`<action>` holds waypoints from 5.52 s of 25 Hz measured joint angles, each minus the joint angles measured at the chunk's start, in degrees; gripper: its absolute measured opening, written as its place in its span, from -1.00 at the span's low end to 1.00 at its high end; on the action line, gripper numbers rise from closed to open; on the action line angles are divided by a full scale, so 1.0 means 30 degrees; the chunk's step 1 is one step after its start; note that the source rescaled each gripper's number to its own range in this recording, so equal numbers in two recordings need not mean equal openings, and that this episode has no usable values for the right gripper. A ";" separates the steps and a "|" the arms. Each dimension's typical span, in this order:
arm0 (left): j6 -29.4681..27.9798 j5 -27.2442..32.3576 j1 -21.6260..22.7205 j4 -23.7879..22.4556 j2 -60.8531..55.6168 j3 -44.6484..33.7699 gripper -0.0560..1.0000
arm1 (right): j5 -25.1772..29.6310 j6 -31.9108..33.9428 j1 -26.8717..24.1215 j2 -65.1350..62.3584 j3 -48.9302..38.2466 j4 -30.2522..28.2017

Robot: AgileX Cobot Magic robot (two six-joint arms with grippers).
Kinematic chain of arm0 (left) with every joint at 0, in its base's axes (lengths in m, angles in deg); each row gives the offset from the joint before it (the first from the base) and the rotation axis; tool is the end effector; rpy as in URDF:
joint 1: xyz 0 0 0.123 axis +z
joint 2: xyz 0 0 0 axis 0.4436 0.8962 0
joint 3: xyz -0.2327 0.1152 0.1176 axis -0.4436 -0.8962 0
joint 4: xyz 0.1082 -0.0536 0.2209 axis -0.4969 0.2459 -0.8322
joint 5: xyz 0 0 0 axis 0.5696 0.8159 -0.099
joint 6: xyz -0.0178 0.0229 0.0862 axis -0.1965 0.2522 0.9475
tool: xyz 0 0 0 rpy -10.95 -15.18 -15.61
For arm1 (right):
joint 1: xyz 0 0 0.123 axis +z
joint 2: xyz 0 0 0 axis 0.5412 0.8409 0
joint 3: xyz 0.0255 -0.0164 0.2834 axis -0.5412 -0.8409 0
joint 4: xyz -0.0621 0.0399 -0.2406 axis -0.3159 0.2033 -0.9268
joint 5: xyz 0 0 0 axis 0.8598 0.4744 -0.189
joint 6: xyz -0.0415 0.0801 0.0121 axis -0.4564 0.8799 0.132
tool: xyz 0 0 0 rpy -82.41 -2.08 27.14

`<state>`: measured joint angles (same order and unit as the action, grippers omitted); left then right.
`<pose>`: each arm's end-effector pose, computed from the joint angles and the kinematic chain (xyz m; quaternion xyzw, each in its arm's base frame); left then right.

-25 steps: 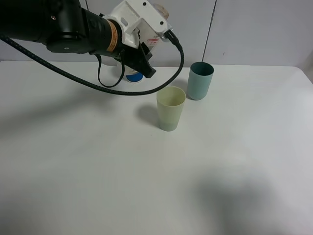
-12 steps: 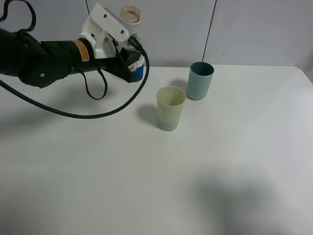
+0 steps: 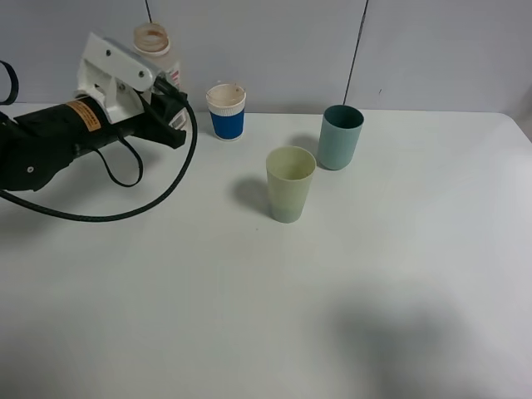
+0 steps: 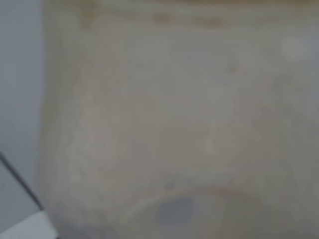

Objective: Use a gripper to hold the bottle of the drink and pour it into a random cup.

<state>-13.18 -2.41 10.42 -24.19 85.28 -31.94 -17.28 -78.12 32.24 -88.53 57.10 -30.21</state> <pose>0.3081 -0.1061 0.1701 0.2442 0.7148 -0.0946 0.6484 -0.0051 0.0000 0.2753 -0.0051 0.8552 -0.0079 0.5182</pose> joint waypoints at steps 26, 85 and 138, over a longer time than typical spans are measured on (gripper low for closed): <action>-0.0230 -0.4996 0.0166 0.2310 0.4815 -0.1785 -0.87 | 0.0000 0.0000 0.0000 0.0000 0.0000 0.0000; -0.5872 -0.5219 0.0166 0.3240 0.5904 -0.1785 0.81 | 0.0000 0.0000 0.0000 0.0000 0.0000 0.0000; -0.4600 0.4350 0.1701 0.3212 -1.3977 -0.4156 0.81 | 0.0000 0.0017 0.0000 0.0000 0.0000 0.0000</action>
<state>-26.98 10.64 15.52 -14.55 43.35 -44.41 -17.28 -78.07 32.24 -88.53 57.10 -30.21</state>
